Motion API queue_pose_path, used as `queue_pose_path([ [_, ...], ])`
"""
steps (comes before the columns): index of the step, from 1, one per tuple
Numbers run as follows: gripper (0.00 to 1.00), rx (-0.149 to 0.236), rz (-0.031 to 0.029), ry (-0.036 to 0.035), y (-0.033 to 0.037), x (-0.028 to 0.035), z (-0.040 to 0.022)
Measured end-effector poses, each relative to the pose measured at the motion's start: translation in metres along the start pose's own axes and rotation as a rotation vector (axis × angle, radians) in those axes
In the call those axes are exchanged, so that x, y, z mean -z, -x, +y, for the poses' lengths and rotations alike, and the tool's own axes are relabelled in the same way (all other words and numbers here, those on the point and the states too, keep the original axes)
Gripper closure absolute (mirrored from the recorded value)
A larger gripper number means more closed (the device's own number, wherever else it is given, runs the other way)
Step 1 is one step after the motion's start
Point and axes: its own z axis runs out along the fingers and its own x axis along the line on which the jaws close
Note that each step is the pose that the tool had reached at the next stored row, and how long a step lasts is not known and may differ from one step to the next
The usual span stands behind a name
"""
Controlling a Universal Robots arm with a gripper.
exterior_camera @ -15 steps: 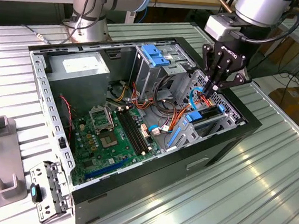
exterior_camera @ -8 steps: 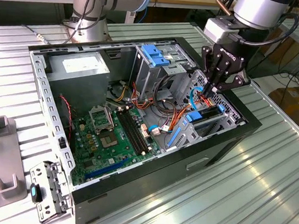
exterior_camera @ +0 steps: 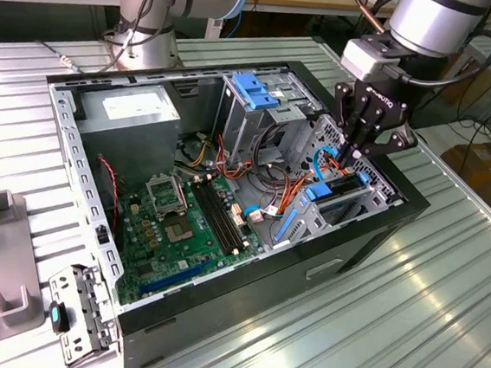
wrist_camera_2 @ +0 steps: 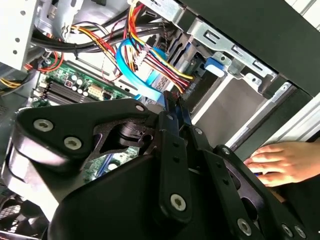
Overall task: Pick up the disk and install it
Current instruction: 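Insert the second disk wire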
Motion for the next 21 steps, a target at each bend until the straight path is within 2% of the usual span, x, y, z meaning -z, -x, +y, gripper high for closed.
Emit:
queue_pose_path([
  [5, 0.84, 0.022, -0.0092, -0.0048, -0.0036, -0.0041, 0.0027],
  [8, 0.84, 0.022, -0.0114, -0.0233, -0.0042, -0.0064, 0.0122],
  [9, 0.84, 0.021, -0.0113, -0.0306, -0.0054, -0.0070, 0.0136],
  [11, 0.84, 0.021, -0.0156, -0.0375, -0.0089, -0.0084, 0.0138],
  [13, 0.84, 0.020, -0.0327, -0.0405, -0.0145, -0.0099, 0.0140],
  [16, 0.84, 0.020, -0.0477, -0.0414, -0.0169, -0.0112, 0.0140],
  [17, 0.84, 0.020, -0.0550, -0.0422, -0.0186, -0.0121, 0.0141],
  [21, 0.84, 0.019, -0.0684, -0.0464, -0.0211, -0.0139, 0.0140],
])
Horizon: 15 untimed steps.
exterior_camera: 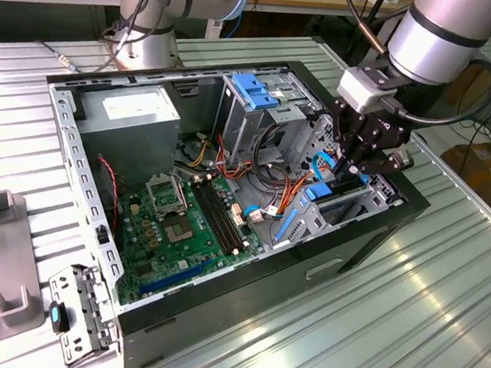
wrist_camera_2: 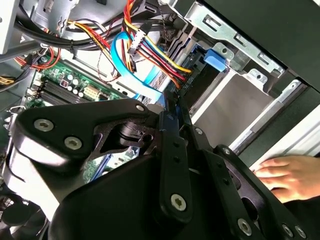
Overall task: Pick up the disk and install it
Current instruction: 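Insert the second disk wire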
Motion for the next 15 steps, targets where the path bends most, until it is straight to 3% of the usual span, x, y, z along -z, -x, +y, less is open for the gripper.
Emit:
queue_pose_path([
  [5, 0.84, 0.000, -0.0024, -0.0046, -0.0023, -0.0001, 0.0001],
  [12, 0.84, 0.000, -0.0055, -0.0048, -0.0024, -0.0001, 0.0002],
  [13, 0.84, 0.000, -0.0068, -0.0048, -0.0027, -0.0003, 0.0002],
  [15, 0.84, -0.001, -0.0148, -0.0051, -0.0051, -0.0004, 0.0003],
])
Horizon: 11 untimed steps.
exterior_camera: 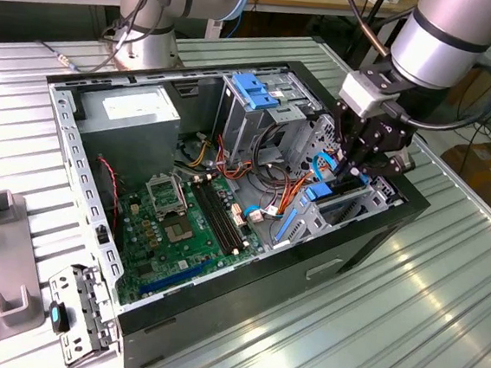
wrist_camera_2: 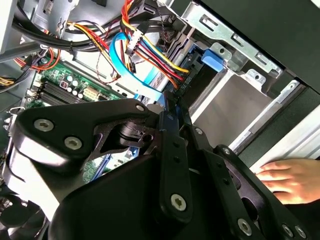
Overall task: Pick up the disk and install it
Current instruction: 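Insert the second disk wire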
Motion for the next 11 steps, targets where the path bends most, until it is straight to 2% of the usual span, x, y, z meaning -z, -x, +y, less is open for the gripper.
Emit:
queue_pose_path([
  [3, 0.84, -0.005, -0.0157, -0.0006, -0.0009, 0.0000, -0.0002],
  [4, 0.84, -0.009, -0.0271, -0.0011, -0.0014, 0.0000, -0.0002],
  [5, 0.84, -0.011, -0.0334, -0.0014, -0.0025, -0.0002, -0.0001],
  [11, 0.84, -0.015, -0.0344, -0.0015, -0.0058, -0.0005, 0.0000],
])
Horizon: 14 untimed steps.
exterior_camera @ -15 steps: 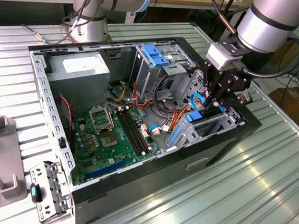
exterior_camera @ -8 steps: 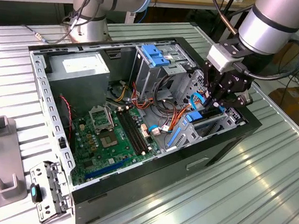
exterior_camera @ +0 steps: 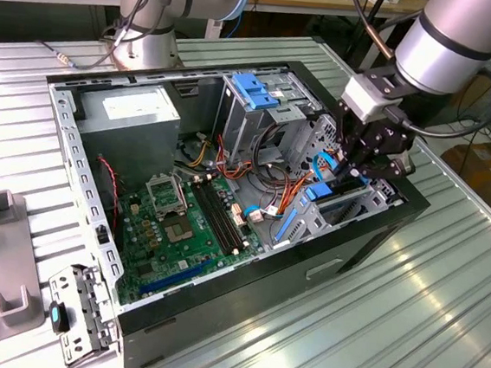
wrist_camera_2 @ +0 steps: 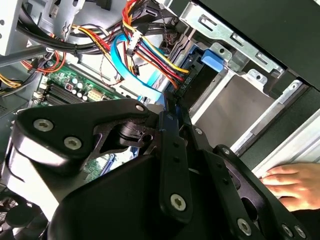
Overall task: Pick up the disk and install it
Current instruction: 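Insert the second disk wire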
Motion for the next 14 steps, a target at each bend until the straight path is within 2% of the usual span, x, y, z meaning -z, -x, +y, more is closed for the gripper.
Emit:
queue_pose_path([
  [14, 0.84, -0.005, -0.0021, -0.0003, -0.0010, -0.0009, 0.0001],
])
